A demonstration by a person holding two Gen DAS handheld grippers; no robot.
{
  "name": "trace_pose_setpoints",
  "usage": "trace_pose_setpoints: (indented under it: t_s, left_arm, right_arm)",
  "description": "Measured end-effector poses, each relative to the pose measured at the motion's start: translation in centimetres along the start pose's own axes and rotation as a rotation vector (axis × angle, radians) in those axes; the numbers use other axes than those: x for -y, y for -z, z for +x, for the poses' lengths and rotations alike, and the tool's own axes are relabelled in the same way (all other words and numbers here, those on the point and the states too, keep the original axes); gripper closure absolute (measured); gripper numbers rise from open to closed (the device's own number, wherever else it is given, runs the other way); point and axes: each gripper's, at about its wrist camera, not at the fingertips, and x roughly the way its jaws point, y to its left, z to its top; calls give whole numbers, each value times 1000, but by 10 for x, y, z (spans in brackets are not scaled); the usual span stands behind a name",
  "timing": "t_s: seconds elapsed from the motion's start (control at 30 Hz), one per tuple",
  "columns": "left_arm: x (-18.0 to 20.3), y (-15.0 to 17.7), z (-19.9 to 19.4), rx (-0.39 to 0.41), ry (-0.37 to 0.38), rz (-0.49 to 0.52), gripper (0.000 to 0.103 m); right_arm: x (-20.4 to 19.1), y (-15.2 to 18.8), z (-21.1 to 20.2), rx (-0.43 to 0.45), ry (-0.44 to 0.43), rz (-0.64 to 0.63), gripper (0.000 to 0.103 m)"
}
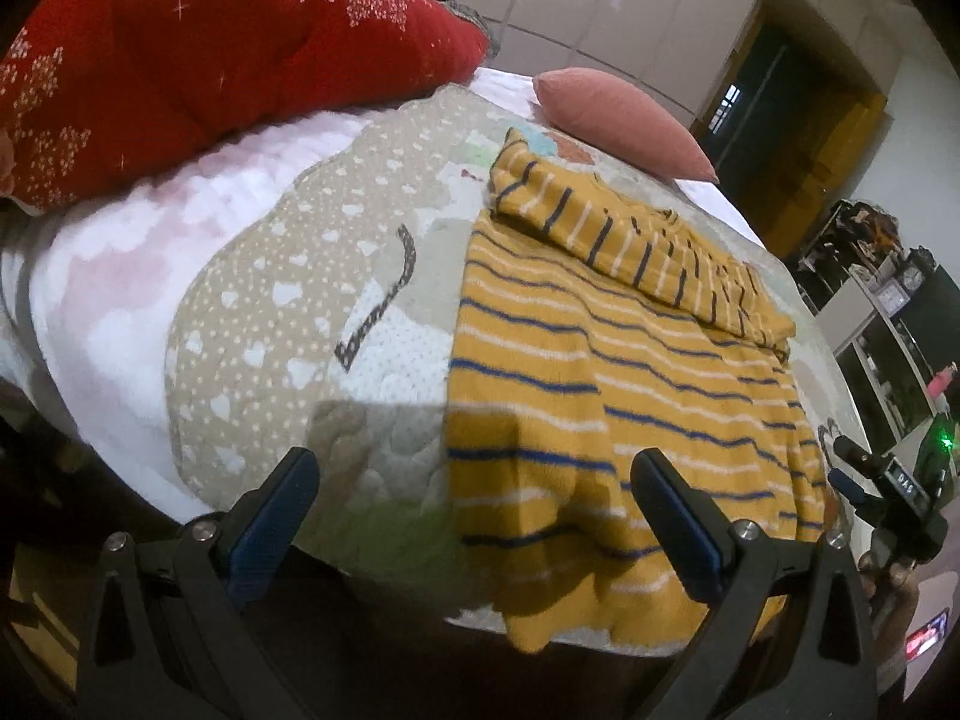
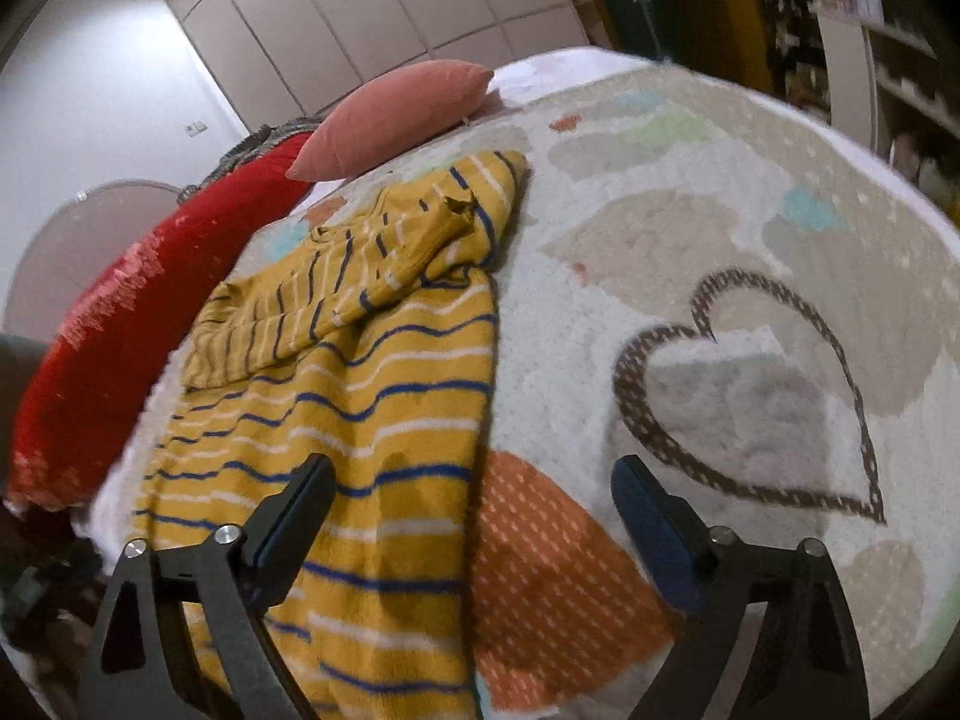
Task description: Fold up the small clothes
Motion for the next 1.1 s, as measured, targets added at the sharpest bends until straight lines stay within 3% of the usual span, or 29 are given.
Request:
trace_pose_setpoints:
  t_s: [0.17, 0.3, 0.43, 0.63, 0.87, 1.1]
  left_arm:
    - [2, 14, 7, -38, 47, 4, 0]
    - [13, 19, 15, -65, 86, 8, 0]
    - [21, 23, 23, -90, 103, 11, 0]
    - [25, 24, 25, -106, 111, 4, 0]
    - [2, 10, 1, -49, 121, -106, 0]
    - [-20, 19, 20, -115, 189, -199, 0]
  right_arm:
    - [10, 12, -16, -26, -4, -5, 12]
    - [-2, 25, -16, -75, 12, -76, 10]
    - [-20, 41, -8, -111, -27, -130, 10]
    - [-44, 58, 3, -173, -214, -139, 10]
    - [-25, 61, 3, -172, -324, -39, 10]
    - [-18, 68, 1, -196, -347, -14, 11]
